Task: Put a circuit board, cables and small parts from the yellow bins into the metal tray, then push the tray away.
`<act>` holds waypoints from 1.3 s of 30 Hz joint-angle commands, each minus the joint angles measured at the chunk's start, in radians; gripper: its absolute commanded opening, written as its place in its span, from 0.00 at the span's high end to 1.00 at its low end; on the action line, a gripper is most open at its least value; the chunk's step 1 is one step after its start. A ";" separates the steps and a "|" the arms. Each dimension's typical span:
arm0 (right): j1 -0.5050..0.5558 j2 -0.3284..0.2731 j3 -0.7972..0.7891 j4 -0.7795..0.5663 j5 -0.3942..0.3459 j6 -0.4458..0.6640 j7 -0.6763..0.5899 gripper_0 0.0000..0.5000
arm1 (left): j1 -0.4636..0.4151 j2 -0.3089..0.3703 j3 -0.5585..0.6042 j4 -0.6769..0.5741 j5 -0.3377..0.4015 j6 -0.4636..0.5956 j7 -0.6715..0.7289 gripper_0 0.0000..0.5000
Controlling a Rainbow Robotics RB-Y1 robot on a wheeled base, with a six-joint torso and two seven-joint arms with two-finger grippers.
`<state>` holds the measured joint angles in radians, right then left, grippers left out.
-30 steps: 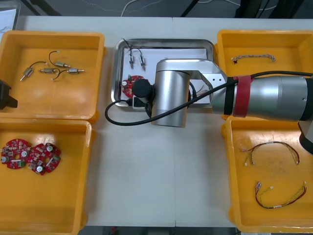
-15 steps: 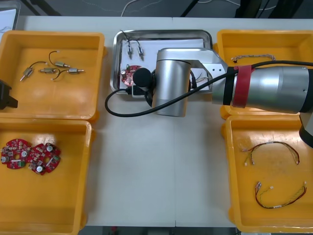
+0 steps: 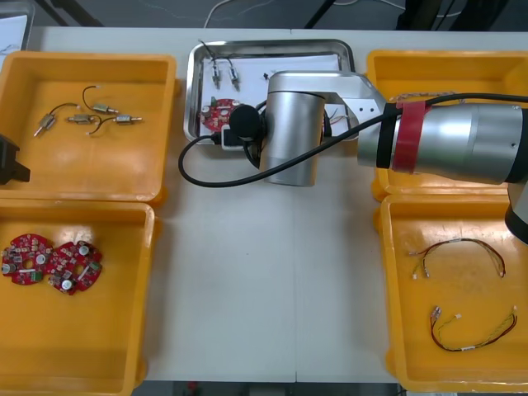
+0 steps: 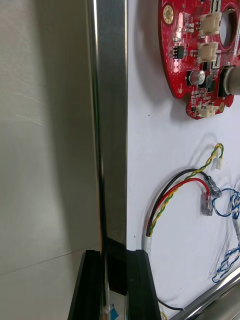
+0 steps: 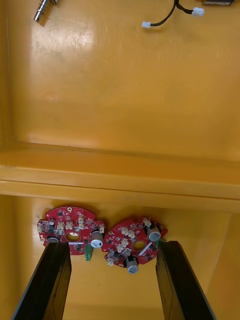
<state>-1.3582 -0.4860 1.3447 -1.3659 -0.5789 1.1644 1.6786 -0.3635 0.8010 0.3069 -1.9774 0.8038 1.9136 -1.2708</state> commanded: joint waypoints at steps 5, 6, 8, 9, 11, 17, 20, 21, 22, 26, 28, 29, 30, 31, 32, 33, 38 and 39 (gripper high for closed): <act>-0.070 0.026 0.008 0.060 0.024 -0.052 0.003 1.00 | 0.009 0.044 -0.012 -0.021 -0.006 0.006 -0.101 0.00; -0.071 0.030 0.008 0.070 0.024 -0.057 0.000 1.00 | 0.009 0.044 -0.012 -0.021 -0.006 0.006 -0.101 0.00; -0.070 0.035 0.008 0.082 0.024 -0.066 -0.003 1.00 | 0.009 0.044 -0.012 -0.021 -0.006 0.006 -0.101 0.00; -0.070 0.038 0.008 0.090 0.024 -0.072 -0.005 1.00 | 0.009 0.044 -0.012 -0.021 -0.006 0.006 -0.101 0.00; -0.070 0.041 0.008 0.102 0.024 -0.088 -0.008 1.00 | 0.009 0.044 -0.012 -0.021 -0.006 0.006 -0.101 0.00; -0.070 0.053 0.008 0.140 -0.010 -0.108 -0.011 0.92 | 0.009 0.044 -0.012 -0.021 -0.006 0.006 -0.101 0.00; -0.070 0.061 0.010 0.156 -0.035 -0.106 -0.007 0.71 | 0.009 0.044 -0.012 -0.021 -0.006 0.006 -0.101 0.00; -0.068 0.061 0.008 0.159 -0.039 -0.104 -0.007 0.56 | 0.009 0.044 -0.012 -0.021 -0.006 0.006 -0.101 0.00; -0.068 0.063 0.008 0.160 -0.042 -0.104 -0.005 0.48 | 0.009 0.044 -0.012 -0.021 -0.006 0.006 -0.101 0.00; -0.068 0.061 0.008 0.163 -0.042 -0.103 0.006 0.00 | 0.009 0.044 -0.012 -0.021 -0.006 0.006 -0.101 0.00; -0.070 0.061 0.008 0.163 -0.044 -0.101 0.012 0.00 | 0.009 0.044 -0.012 -0.021 -0.006 0.006 -0.101 0.00; -0.068 0.060 0.008 0.162 -0.047 -0.100 0.015 0.00 | 0.009 0.044 -0.012 -0.021 -0.006 0.006 -0.101 0.00; -0.070 0.058 0.007 0.162 -0.055 -0.100 0.020 0.00 | 0.009 0.044 -0.012 -0.021 -0.006 0.006 -0.101 0.00; -0.070 0.056 0.004 0.163 -0.061 -0.098 0.023 0.00 | 0.009 0.044 -0.012 -0.021 -0.006 0.006 -0.101 0.00; -0.070 0.055 -0.004 0.163 -0.073 -0.097 0.027 0.00 | 0.009 0.044 -0.012 -0.021 -0.006 0.006 -0.101 0.00; -0.068 0.055 -0.013 0.163 -0.088 -0.094 0.033 0.00 | 0.009 0.044 -0.012 -0.021 -0.006 0.006 -0.101 0.00; -0.068 0.060 -0.076 0.156 -0.139 -0.017 0.056 0.00 | 0.009 0.044 -0.012 -0.021 -0.006 0.006 -0.101 0.00; -0.068 0.063 -0.096 0.153 -0.145 0.014 0.062 0.00 | 0.009 0.044 -0.012 -0.021 -0.006 0.006 -0.101 0.00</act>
<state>-1.3762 -0.4407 1.3304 -1.2051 -0.7031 1.1192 1.6928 -0.3635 0.8010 0.3069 -1.9774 0.8038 1.9136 -1.2708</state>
